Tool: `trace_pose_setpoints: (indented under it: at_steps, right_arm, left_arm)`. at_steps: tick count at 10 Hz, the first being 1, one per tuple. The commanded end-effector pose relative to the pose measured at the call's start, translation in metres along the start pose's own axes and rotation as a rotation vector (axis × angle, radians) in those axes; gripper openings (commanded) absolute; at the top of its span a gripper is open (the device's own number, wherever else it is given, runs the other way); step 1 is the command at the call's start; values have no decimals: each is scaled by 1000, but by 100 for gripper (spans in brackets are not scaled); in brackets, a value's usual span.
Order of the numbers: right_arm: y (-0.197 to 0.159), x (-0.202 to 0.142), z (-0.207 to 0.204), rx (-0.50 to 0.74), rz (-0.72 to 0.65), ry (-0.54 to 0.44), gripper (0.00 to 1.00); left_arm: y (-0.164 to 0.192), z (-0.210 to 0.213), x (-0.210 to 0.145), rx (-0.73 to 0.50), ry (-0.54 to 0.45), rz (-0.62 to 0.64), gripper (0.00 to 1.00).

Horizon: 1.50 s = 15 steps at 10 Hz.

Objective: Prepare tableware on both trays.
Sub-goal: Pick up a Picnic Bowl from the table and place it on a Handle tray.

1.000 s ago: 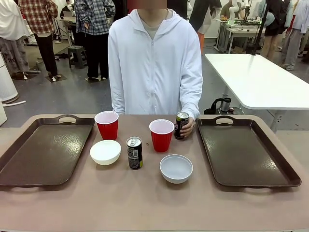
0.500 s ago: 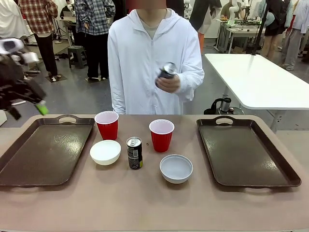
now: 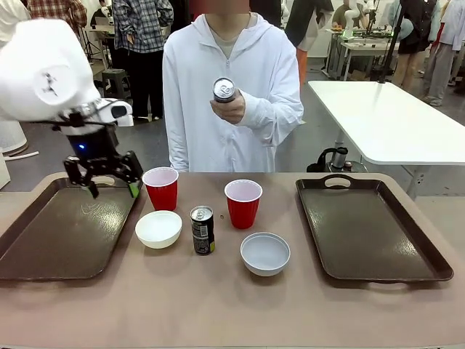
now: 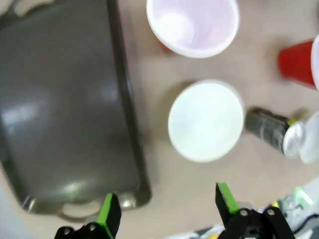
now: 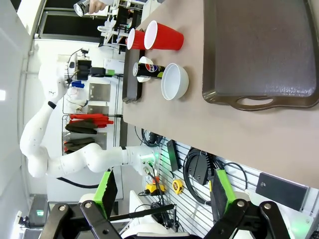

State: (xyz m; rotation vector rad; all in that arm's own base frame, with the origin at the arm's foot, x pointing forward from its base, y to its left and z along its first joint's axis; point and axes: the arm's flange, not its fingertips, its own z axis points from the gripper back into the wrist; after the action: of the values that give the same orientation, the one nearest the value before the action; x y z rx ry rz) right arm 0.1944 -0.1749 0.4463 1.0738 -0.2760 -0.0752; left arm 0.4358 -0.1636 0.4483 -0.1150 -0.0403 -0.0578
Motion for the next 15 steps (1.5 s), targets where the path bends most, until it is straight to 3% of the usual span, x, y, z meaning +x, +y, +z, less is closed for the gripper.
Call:
trace_pose_setpoints:
  at_steps: [1,4,9,10,11,12,13,14,15]
  right_arm:
    - [0,0,0,13,4,-1,100]
    - [0,0,0,13,4,-1,100]
    - [0,0,0,13,4,-1,100]
    - [0,0,0,13,4,-1,100]
    - [0,0,0,13,4,-1,100]
    - [0,0,0,13,4,-1,100]
    - [0,0,0,13,4,-1,100]
    - [0,0,0,13,4,-1,100]
    - [0,0,0,13,4,-1,100]
  left_arm:
    - [0,-29,7,-9,-92,20,100]
    - [-7,-78,13,-21,-139,-49,100]
    - [-22,-103,7,-6,-48,-116,100]
    - [-20,-104,7,22,-40,-118,80]
    - [-18,-103,8,31,-44,-119,80]
    - [-18,-102,8,30,-41,-120,61]
    - [-18,-103,9,39,-45,-117,76]
    - [-17,-104,10,45,-46,-108,41]
    - [-16,-105,12,49,-41,-102,57]
